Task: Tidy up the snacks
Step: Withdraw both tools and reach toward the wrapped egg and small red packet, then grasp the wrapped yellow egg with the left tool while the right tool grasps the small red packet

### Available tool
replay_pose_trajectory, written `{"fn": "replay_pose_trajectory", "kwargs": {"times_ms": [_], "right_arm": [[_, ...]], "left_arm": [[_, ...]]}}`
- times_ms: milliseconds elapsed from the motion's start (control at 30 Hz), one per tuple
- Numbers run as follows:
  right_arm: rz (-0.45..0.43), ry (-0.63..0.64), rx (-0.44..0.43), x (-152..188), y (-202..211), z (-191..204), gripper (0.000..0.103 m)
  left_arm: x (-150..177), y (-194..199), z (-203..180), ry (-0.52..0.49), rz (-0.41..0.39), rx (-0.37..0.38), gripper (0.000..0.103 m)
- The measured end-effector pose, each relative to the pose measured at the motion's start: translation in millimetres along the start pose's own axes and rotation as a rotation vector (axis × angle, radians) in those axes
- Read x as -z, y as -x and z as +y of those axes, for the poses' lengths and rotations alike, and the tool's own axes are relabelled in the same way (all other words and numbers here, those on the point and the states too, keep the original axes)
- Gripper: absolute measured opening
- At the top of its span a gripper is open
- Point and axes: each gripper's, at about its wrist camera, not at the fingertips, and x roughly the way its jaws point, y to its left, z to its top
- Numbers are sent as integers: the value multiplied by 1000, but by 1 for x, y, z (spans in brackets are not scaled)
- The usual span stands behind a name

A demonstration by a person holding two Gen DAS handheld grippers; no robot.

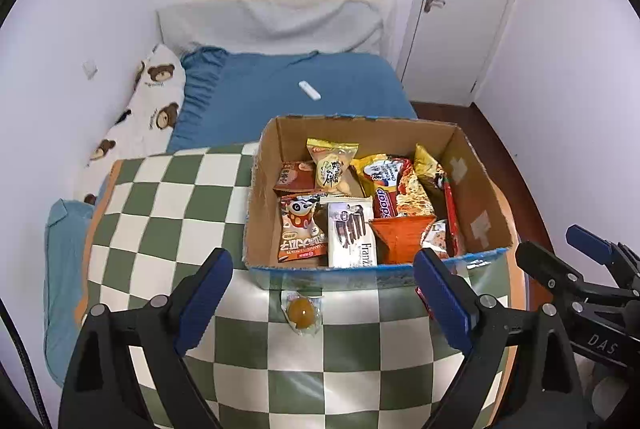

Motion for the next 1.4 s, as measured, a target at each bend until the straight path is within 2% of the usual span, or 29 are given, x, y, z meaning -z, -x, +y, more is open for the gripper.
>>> {"fn": "replay_pose_trajectory", "kwargs": {"times_ms": [333,467,567,700,867,1000,1067,1100,1133,1233,1400], "right_arm": [[-78,7,10,23,51,0,97],[-110,4,15,26,65,-1,97],[-118,-14,14,28,67,-4,98],[-105,-39,6,29,60,-9,99],[-29,-108,-41,34,25,-30,99],[77,-209,-58,51,-29,-58,98],[119,-259,-79,62,-58,-70,86],[149,-279,-82,67,-75,-76,70],[178,-303,-90,72,-91,-80,65],[226,-367,-104,84,-129,-88,65],[281,-391,-94,89,-171,-88,66]], "left_arm": [[21,48,-6,-12,-89,-12,93],[26,52,-5,-12,-94,-9,93],[28,51,-3,-10,-90,-8,103],[30,44,-2,-3,-71,-4,103],[31,19,3,15,-24,-16,103],[41,-19,16,48,66,-42,103],[50,-42,24,72,129,-62,103],[54,-53,27,80,155,-67,103],[58,-63,30,86,180,-76,103],[74,-102,37,96,271,-110,103],[88,-157,41,127,390,-83,103]]}}
